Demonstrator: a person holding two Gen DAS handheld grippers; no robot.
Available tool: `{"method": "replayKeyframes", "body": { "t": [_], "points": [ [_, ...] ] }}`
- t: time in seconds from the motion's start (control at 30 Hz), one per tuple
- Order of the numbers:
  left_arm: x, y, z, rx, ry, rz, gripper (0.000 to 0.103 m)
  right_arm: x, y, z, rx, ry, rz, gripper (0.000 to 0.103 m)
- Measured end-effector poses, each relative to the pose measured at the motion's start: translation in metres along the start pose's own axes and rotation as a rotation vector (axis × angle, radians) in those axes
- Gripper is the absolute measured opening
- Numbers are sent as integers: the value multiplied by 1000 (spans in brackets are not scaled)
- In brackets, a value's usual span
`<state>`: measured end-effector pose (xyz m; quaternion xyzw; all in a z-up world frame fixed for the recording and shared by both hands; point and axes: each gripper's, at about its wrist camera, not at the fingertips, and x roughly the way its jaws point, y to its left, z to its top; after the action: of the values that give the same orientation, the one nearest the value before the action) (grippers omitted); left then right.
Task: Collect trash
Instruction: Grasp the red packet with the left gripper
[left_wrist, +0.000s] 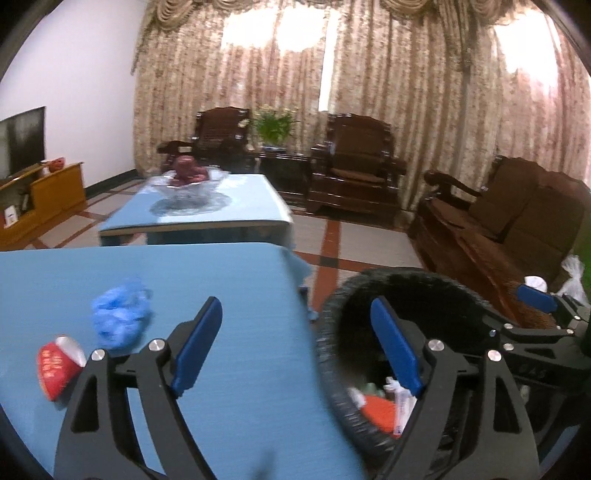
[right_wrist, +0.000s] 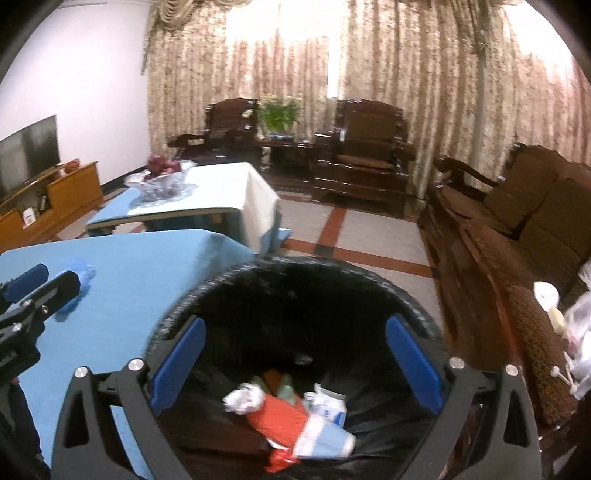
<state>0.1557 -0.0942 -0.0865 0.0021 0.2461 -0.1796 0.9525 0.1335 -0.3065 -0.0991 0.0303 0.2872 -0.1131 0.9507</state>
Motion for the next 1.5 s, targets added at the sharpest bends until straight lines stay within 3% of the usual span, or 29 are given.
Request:
{"method": "replayKeyframes", "body": {
  "t": [0.5, 0.7, 0.97, 1.5],
  "points": [
    [-59, 139, -18, -67, 9, 296, 81, 2, 136, 16, -90, -42, 218, 96],
    [-73, 185, -30, -109, 30, 372, 81, 20, 190, 19, -130, -39, 281, 96],
    [-63, 223, -55, -190, 91, 388, 80, 52, 232, 9, -150, -20, 306, 96],
    [1, 257, -68, -282, 216, 416, 83, 100, 250, 1, -179, 26, 310, 96]
  ]
}}
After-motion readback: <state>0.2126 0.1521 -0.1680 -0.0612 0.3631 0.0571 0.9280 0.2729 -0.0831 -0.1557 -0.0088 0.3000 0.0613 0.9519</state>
